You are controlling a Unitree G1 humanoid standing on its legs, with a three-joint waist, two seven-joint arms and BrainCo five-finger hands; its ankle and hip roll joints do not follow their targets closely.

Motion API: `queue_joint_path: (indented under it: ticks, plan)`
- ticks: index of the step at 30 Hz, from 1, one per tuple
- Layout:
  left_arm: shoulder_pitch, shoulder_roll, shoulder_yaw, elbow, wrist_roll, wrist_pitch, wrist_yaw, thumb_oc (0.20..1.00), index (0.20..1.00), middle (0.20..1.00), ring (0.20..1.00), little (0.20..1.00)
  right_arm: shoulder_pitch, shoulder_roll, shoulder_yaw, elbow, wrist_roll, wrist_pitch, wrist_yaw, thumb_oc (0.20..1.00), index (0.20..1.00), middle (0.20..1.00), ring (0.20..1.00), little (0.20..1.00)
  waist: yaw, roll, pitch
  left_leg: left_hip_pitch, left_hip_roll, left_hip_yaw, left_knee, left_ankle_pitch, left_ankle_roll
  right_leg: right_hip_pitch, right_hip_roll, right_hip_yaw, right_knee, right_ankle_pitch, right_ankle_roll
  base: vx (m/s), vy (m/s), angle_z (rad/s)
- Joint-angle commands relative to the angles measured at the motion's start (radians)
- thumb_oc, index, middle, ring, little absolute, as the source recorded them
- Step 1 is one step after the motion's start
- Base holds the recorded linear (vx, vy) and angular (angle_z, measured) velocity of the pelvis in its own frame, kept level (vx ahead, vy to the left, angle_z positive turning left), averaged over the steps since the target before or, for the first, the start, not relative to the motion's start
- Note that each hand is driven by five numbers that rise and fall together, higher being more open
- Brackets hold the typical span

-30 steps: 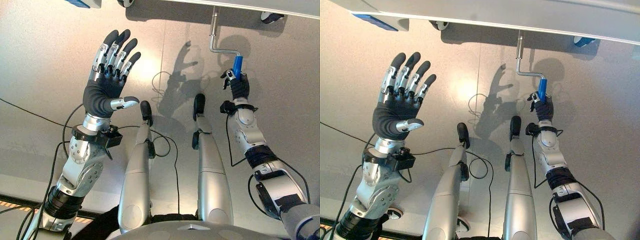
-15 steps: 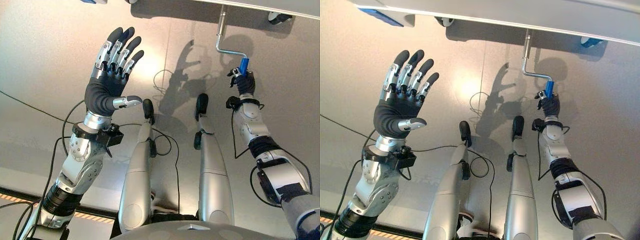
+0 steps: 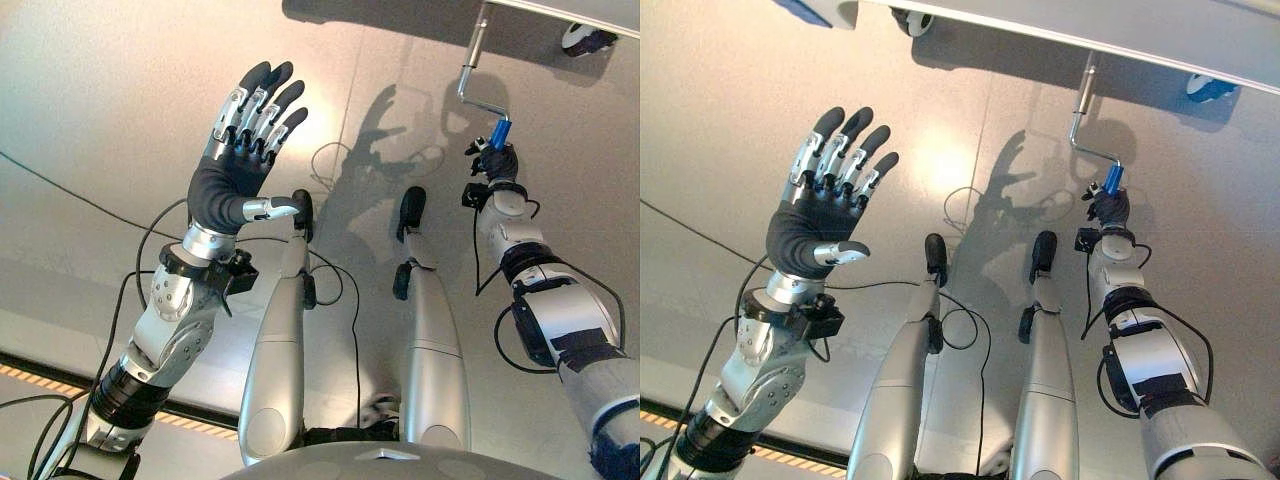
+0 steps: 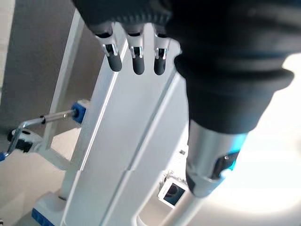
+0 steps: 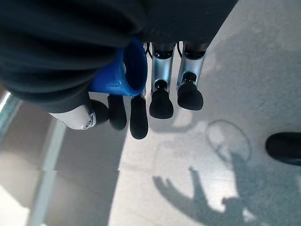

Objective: Raise the hospital bed

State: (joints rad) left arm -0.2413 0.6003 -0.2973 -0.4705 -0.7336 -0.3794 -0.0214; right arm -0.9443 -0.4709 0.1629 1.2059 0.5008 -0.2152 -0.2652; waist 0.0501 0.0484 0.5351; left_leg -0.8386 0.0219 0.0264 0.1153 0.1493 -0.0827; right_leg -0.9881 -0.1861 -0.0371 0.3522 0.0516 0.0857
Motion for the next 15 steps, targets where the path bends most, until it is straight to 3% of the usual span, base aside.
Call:
queue_joint_path:
  ticks: [1,15]
  plan:
    - [-0.011,-0.058,0.013,-0.058,-0.005,-0.036,0.01,1.0,1.0,1.0,1.0,1.0,0.068,-0.082,0.003,0.124,0.019,0.092,-0.052,0.2,0.2,0.2,0.2,0.2,0.008,0.103,-0.015,-0.04,-0.047,-0.043,0.114,-0.106,0.029,0.026,0.036,-0.022,-0.012,-0.047,0.046,0.0,0.098,0.14]
    - [-0.065,-0.1,-0.011,-0.052,0.026,-0.034,0.06,1.0,1.0,1.0,1.0,1.0,-0.098,-0.032,0.092,0.133,-0.069,0.137,-0.061,0.2,0.2,0.2,0.2,0.2,0.064,0.155,-0.015,-0.204,-0.099,-0.035,0.239,-0.15,0.051,-0.091,-0.013,0.004,0.044,-0.051,0.055,0.01,0.094,0.11]
